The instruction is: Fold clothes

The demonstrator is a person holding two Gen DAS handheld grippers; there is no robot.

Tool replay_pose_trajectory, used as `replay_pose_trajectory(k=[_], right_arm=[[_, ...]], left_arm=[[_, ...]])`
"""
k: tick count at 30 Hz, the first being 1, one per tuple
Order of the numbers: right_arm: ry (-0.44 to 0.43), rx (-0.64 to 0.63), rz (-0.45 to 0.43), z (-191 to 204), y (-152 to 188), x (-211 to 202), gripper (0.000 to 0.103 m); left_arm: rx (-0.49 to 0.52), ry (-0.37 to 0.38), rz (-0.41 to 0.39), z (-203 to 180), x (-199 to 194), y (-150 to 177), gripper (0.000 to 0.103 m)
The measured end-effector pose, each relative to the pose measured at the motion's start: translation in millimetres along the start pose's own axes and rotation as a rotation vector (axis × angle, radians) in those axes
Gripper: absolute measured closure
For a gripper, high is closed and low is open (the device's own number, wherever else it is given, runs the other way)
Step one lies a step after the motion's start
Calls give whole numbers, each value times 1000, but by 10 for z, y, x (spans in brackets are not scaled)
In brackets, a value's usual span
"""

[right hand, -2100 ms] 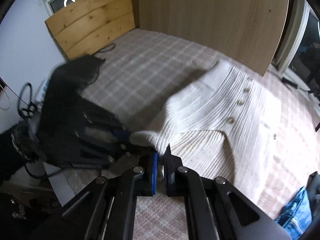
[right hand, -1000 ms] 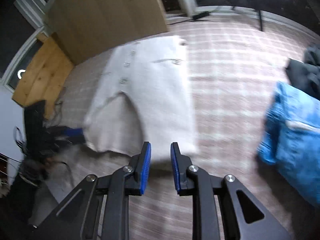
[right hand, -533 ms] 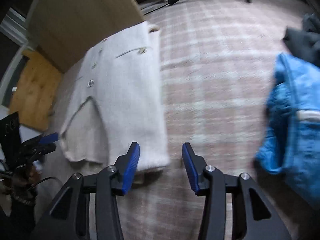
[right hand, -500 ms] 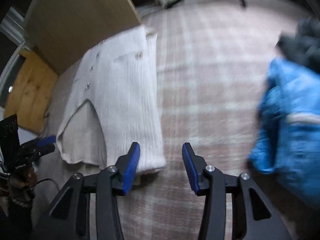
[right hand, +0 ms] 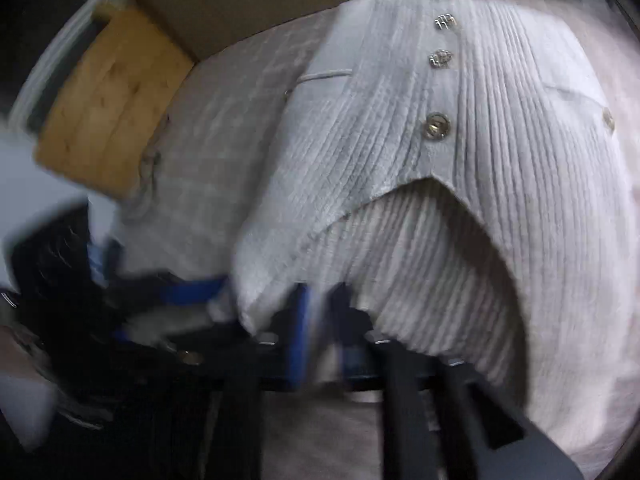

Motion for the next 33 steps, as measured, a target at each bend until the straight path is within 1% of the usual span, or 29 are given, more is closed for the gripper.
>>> replay_pose_trajectory(k=[2,4,6,7,8,10,11,12,13,14,15,18,19,20,21,22,23,24,25,27,33], right_arm=[[11,-36,-48,7,126,-310,93],[38,-59,-111,-18,247,-637,93],[135,-21,-226,-181,344,-1005,93],[187,9,-257,-280,380,-1131,93],[225,39,-275,-376,403,-1216,93],[255,102,-273,-556,405,-1256,93],[272,130,-270,-640,416,-1262,88],[294,155,-264,-716,444,-1246,81],[311,176,-259,-785,460,-1218,78],[319,192,-254,-841,456,-1171,74],[322,207,-247,-899,449,-1130,74],[291,209,-230,-967,384,-1051,74],[292,202,-231,-960,349,-1043,73],[313,191,-233,-935,303,-1045,69],[343,176,-234,-903,270,-1038,61],[366,163,-236,-875,239,-1033,58],[378,152,-238,-854,212,-1029,58],[387,144,-240,-835,184,-1028,58],[390,139,-240,-821,155,-1027,58],[398,133,-236,-799,98,-1007,58],[436,124,-212,-818,-54,-841,58]], left_arm=[[12,-17,-27,-78,-150,-8,60],[49,-42,-88,-199,-338,-77,60],[98,-60,-132,-338,-395,-227,60],[118,-61,-139,-396,-367,-308,60],[133,-61,-122,-444,-266,-385,60],[162,-69,-81,-534,-41,-525,60],[170,-96,-38,-557,138,-555,60],[178,-122,-1,-573,292,-574,60],[193,-152,14,-587,363,-563,56],[219,-188,9,-644,388,-554,53],[233,-212,6,-691,386,-556,51],[178,-194,5,-750,176,-644,51],[149,-201,-12,-741,82,-703,49],[121,-208,-29,-732,-11,-761,49],[93,-215,-46,-723,-105,-820,48],[67,-226,-60,-708,-180,-870,43],[47,-249,-68,-677,-213,-899,39],[25,-269,-70,-639,-235,-929,33],[4,-274,-57,-587,-220,-965,32],[-22,-254,-24,-505,-126,-1042,32],[-76,-211,16,-313,136,-1128,32]])
Point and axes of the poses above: each gripper's, at about its wrist camera, not at the fingertips, and x roughly the way its jaws point, z to its left, y to its underside, the point moved 1 cm from there along x, roughly the way its jaws point, and after that the axes turned 9 degrees about z, right-handed, at the moved point
